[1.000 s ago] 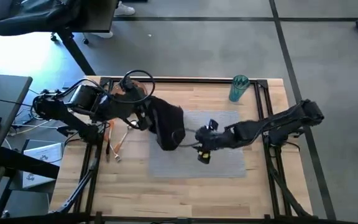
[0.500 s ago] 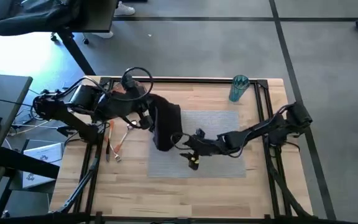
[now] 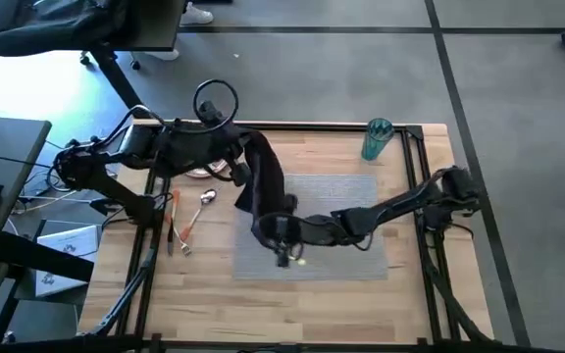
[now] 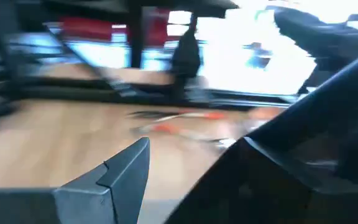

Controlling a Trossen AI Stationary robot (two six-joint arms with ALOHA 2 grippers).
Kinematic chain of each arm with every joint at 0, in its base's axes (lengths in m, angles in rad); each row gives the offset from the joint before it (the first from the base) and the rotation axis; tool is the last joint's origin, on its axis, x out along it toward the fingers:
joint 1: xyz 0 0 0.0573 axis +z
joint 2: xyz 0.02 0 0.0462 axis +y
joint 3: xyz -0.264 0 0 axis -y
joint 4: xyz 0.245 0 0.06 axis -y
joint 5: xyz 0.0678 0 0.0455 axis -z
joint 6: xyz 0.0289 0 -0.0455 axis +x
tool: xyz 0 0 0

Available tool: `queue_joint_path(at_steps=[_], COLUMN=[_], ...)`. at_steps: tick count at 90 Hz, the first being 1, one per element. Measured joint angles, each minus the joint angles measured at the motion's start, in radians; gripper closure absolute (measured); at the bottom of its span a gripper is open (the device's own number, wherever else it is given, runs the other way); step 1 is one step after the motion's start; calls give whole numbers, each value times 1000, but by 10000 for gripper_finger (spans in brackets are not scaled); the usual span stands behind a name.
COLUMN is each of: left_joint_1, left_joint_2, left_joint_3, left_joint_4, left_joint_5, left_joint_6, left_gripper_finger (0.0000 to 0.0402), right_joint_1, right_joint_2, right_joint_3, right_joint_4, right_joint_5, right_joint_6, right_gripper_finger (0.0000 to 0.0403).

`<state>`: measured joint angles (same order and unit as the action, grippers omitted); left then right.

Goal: Set table place
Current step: Fold the black table napkin

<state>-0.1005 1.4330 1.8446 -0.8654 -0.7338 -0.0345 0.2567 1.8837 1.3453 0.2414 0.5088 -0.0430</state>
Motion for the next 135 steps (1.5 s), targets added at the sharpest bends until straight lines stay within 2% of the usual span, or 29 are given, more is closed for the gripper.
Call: queue_joint_path(at_steps=[9,17,24,33,42,51,65,74,81,100,106,120,135], left_joint_1=[13,18,17,7,-5,-12,-13,-12,-11,-11,-7,11,32], left_joint_2=[11,19,20,19,18,17,20,33,53,112,128,140,142], left_joint_3=[0,0,0,0,0,0,0,0,0,0,0,0,0], left_joint_4=[-2,-5,-8,-12,-36,-85,-211,-296,-335,-362,-364,-362,-362], left_joint_5=[3,5,6,6,6,9,49,55,57,58,60,61,76], left_joint_6=[13,23,36,35,25,-5,-94,-152,-177,-181,-161,-144,-136], left_gripper_finger=[401,401,401,401,401,401,401,401,401,401,401,401,402], right_joint_1=[-23,-35,-41,-54,-63,-63,-47,-29,-6,38,40,10,-51], right_joint_2=[76,124,135,123,117,117,109,89,71,50,50,50,49], right_joint_3=[84,143,166,164,164,162,119,74,34,-61,-74,-79,-79], right_joint_4=[-79,-252,-430,-641,-894,-1130,-1301,-1274,-1188,-738,-617,-446,-378], right_joint_5=[45,163,266,323,321,265,234,152,80,-96,-94,10,15], right_joint_6=[-31,-41,2,109,257,397,555,597,613,526,482,340,211], right_gripper_finger=[171,171,171,171,171,171,171,171,171,171,171,171,171])
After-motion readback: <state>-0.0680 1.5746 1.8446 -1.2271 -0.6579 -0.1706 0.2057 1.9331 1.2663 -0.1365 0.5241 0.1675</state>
